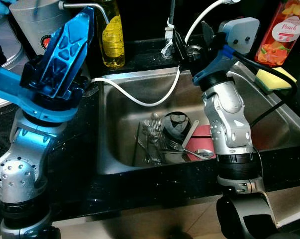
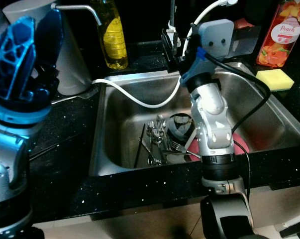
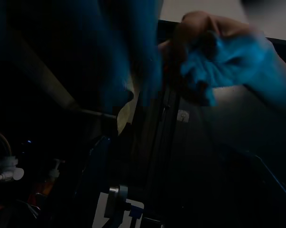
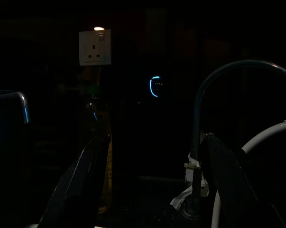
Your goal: Kitchen organization
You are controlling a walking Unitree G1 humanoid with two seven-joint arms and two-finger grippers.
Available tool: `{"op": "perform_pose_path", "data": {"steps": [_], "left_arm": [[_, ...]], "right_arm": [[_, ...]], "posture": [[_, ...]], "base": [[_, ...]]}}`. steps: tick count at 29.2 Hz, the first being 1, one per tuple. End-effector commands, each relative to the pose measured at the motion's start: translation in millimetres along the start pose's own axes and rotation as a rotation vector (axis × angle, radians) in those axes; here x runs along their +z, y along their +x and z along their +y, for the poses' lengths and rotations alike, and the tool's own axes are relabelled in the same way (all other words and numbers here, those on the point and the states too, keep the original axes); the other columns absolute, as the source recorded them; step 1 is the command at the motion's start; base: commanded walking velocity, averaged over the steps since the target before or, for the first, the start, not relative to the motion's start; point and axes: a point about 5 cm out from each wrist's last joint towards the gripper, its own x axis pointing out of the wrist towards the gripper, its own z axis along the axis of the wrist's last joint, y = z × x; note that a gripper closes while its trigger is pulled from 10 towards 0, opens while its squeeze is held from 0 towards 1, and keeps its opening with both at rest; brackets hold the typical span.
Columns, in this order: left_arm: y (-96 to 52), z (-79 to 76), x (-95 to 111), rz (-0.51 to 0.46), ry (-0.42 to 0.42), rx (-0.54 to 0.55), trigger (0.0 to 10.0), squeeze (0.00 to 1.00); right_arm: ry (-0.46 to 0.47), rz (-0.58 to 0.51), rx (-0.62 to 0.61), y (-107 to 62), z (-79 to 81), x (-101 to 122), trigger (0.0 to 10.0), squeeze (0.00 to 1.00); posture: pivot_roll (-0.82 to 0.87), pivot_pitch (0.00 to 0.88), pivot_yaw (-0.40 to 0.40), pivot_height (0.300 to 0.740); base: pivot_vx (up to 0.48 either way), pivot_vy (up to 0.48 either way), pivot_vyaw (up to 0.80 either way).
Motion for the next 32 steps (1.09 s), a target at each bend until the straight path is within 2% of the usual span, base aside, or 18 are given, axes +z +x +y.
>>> {"op": "perform_pose_path", "data": {"steps": [1, 32], "left_arm": [[-0.6, 0.7, -1.4, 0.023, 0.004, 0.002, 10.0, 0.0], [-0.5, 0.6, -2.3, 0.025, 0.012, 0.001, 10.0, 0.0]], "right_arm": [[0.001, 0.012, -0.003, -1.8, 0.6, -3.3, 10.0, 0.0], [0.0, 0.012, -0.008, -1.6, -0.5, -3.3, 10.0, 0.0]], "posture": [[-0.07, 0.0, 0.08, 0.74], [-0.07, 0.0, 0.078, 0.74]], "base": [[0.0, 0.0, 0.0], [0.0, 0.0, 0.0]]}}
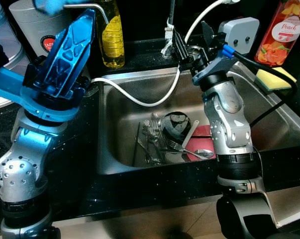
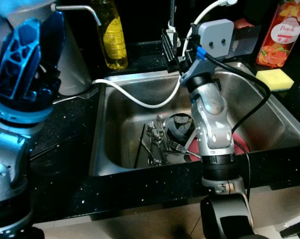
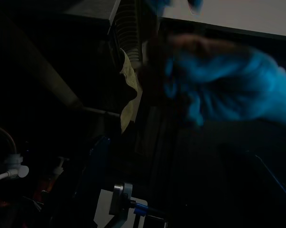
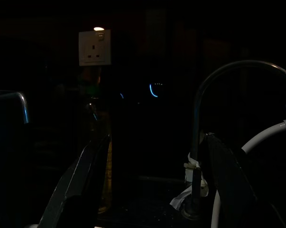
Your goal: Kitchen organization
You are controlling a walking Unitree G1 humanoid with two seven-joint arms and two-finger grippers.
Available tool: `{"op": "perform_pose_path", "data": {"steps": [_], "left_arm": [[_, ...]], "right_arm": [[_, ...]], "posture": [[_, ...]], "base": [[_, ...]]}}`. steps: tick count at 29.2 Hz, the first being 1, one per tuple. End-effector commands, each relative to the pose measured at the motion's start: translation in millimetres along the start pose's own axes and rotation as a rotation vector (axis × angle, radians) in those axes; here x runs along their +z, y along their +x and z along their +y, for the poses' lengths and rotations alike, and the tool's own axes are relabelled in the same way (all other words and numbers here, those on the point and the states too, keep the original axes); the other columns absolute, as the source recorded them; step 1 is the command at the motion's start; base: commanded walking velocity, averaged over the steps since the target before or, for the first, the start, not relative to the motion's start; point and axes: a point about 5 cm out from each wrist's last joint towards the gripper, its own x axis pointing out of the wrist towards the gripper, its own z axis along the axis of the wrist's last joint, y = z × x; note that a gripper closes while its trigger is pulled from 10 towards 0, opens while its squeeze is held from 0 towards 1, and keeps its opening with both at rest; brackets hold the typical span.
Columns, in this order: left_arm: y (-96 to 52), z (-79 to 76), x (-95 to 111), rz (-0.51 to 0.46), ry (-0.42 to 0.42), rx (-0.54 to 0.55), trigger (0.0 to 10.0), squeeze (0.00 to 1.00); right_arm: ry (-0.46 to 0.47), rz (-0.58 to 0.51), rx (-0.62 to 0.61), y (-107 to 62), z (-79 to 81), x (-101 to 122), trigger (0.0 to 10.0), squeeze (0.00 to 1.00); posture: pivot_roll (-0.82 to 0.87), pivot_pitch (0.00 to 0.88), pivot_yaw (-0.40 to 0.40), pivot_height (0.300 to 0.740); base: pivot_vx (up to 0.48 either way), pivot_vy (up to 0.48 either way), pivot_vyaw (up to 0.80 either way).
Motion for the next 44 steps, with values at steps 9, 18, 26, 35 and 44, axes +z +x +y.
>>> {"op": "perform_pose_path", "data": {"steps": [9, 18, 26, 35, 44], "left_arm": [[0.0, -1.9, -0.8, 0.017, 0.003, -0.011, 10.0, 0.0], [0.1, -2.2, -0.7, 0.019, 0.004, -0.01, 10.0, 0.0], [0.1, -1.9, -0.8, 0.019, 0.004, -0.01, 10.0, 0.0], [0.2, -1.4, -0.5, 0.018, 0.005, -0.012, 10.0, 0.0], [0.6, -1.9, -0.6, 0.018, 0.007, -0.013, 10.0, 0.0]], "right_arm": [[0.002, 0.012, -0.008, -1.4, 0.1, -3.3, 10.0, 0.0], [0.002, 0.012, -0.01, -1.7, 0.1, -3.3, 10.0, 0.0], [0.003, 0.012, -0.01, -1.6, -0.1, -3.5, 10.0, 0.0], [0.002, 0.011, -0.011, -1.2, -0.2, -3.6, 10.0, 0.0], [0.001, 0.009, -0.01, -1.3, -0.3, -2.9, 10.0, 0.0]], "posture": [[-0.07, 0.0, 0.078, 0.74], [-0.07, 0.0, 0.08, 0.74], [-0.07, 0.0, 0.079, 0.74], [-0.07, 0.0, 0.079, 0.74], [-0.07, 0.0, 0.079, 0.74]], "base": [[0.0, 0.0, 0.0], [0.0, 0.0, 0.0], [0.0, 0.0, 0.0], [0.0, 0.0, 0.0], [0.0, 0.0, 0.0]]}}
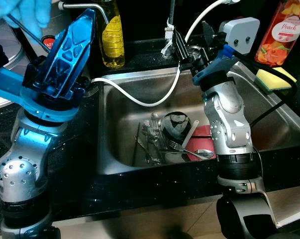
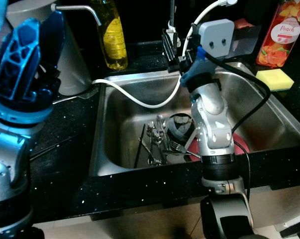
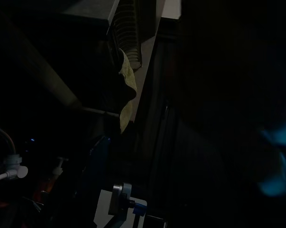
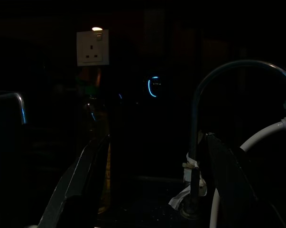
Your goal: Kitchen organization
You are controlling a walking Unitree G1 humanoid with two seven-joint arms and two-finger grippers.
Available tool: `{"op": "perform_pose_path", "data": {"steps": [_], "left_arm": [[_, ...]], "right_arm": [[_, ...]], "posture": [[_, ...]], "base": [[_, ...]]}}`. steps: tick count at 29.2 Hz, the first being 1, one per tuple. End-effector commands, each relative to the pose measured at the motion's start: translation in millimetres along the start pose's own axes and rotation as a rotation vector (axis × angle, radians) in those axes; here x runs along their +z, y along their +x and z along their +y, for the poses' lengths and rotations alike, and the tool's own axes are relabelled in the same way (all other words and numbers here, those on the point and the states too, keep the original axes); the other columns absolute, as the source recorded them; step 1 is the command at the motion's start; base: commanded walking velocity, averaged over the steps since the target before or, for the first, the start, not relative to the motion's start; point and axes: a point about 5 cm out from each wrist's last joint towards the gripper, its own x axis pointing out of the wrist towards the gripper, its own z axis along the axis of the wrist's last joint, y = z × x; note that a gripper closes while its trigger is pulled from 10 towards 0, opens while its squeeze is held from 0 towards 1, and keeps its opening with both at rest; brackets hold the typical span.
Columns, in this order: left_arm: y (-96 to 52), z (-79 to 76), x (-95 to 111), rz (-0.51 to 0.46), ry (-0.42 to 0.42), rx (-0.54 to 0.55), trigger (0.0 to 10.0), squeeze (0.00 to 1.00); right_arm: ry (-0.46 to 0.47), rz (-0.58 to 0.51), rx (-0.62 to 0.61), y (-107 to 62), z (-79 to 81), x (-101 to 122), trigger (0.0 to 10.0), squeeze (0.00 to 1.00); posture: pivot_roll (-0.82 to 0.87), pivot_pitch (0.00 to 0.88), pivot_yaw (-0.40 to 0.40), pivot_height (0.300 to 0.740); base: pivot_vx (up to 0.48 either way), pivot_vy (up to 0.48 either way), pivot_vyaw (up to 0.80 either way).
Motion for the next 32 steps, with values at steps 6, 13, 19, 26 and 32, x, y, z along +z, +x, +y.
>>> {"op": "perform_pose_path", "data": {"steps": [6, 13, 19, 26, 32], "left_arm": [[0.5, -1.9, -0.5, 0.018, 0.007, -0.009, 10.0, 0.0], [0.3, -1.8, -0.3, 0.019, 0.007, -0.009, 10.0, 0.0], [0.4, -1.6, -0.4, 0.018, 0.007, -0.009, 10.0, 0.0], [0.4, -1.7, -0.4, 0.018, 0.007, -0.01, 10.0, 0.0], [0.5, -1.8, -0.4, 0.018, 0.007, -0.01, 10.0, 0.0]], "right_arm": [[0.002, 0.008, -0.002, -1.3, 0.4, -2.6, 10.0, 0.0], [0.003, 0.009, -0.003, -1.1, 1.0, -2.8, 10.0, 0.0], [0.002, 0.009, -0.003, -0.9, 0.7, -3.0, 10.0, 0.0], [0.002, 0.009, -0.003, -1.1, 0.4, -3.0, 10.0, 0.0], [0.002, 0.009, -0.003, -1.1, 0.3, -3.0, 10.0, 0.0]], "posture": [[-0.07, 0.0, 0.079, 0.74], [-0.07, 0.0, 0.079, 0.74], [-0.07, 0.0, 0.079, 0.74], [-0.07, 0.0, 0.08, 0.74], [-0.07, 0.0, 0.079, 0.74]], "base": [[0.0, 0.0, 0.0], [0.0, 0.0, 0.0], [0.0, 0.0, 0.0], [0.0, 0.0, 0.0], [0.0, 0.0, 0.0]]}}
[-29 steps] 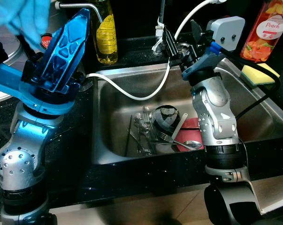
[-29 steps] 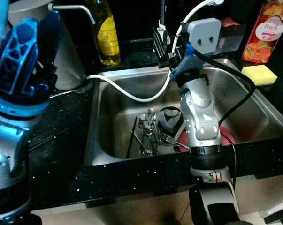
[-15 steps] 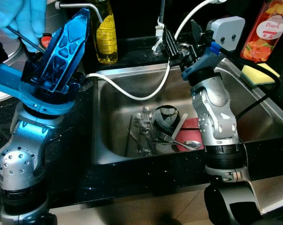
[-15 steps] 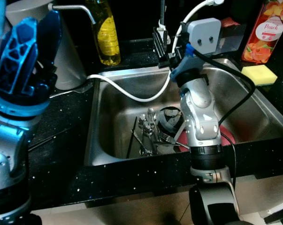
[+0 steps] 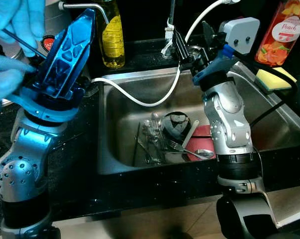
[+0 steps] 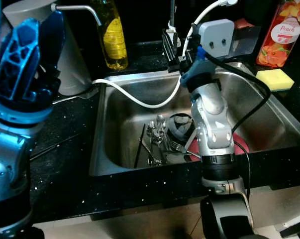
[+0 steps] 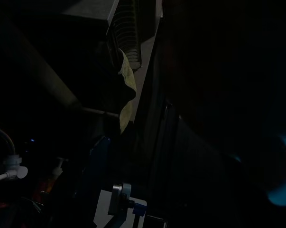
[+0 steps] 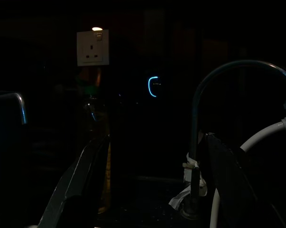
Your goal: Kitchen organization
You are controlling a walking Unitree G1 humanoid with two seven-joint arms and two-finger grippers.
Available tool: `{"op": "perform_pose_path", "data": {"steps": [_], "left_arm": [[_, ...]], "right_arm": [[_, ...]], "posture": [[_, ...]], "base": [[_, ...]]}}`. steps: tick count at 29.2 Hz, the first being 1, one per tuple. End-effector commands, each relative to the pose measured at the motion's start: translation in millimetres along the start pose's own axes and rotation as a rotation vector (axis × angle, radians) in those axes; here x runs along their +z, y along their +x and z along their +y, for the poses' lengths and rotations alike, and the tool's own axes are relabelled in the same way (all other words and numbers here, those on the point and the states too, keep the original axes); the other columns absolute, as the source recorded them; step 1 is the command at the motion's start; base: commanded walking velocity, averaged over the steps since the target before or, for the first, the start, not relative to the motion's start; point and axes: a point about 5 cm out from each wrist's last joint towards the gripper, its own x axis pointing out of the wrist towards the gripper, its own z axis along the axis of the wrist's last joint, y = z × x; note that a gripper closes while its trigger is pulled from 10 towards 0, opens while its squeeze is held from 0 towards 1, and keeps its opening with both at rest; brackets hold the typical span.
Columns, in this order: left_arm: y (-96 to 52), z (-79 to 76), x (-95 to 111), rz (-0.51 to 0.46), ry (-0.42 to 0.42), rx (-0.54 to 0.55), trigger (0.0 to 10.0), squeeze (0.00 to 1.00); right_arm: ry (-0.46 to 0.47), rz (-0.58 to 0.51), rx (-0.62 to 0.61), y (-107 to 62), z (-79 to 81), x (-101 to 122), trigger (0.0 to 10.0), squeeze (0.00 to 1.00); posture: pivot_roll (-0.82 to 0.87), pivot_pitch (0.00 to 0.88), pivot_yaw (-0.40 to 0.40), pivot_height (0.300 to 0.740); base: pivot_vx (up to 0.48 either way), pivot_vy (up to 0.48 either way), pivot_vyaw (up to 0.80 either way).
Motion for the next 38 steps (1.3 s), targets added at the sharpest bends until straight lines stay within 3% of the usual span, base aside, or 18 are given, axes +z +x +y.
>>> {"op": "perform_pose_path", "data": {"steps": [1, 38], "left_arm": [[0.5, -1.7, -0.5, 0.018, 0.006, -0.009, 10.0, 0.0], [0.7, -1.6, -0.7, 0.022, 0.005, -0.014, 10.0, 0.0]], "right_arm": [[0.002, 0.008, -0.003, -1.2, 0.3, -3.0, 10.0, 0.0], [0.002, 0.007, 0.003, -0.8, 1.4, -2.8, 10.0, 0.0]], "posture": [[-0.07, 0.0, 0.08, 0.74], [-0.07, 0.0, 0.081, 0.74]], "base": [[0.0, 0.0, 0.0], [0.0, 0.0, 0.0]]}}
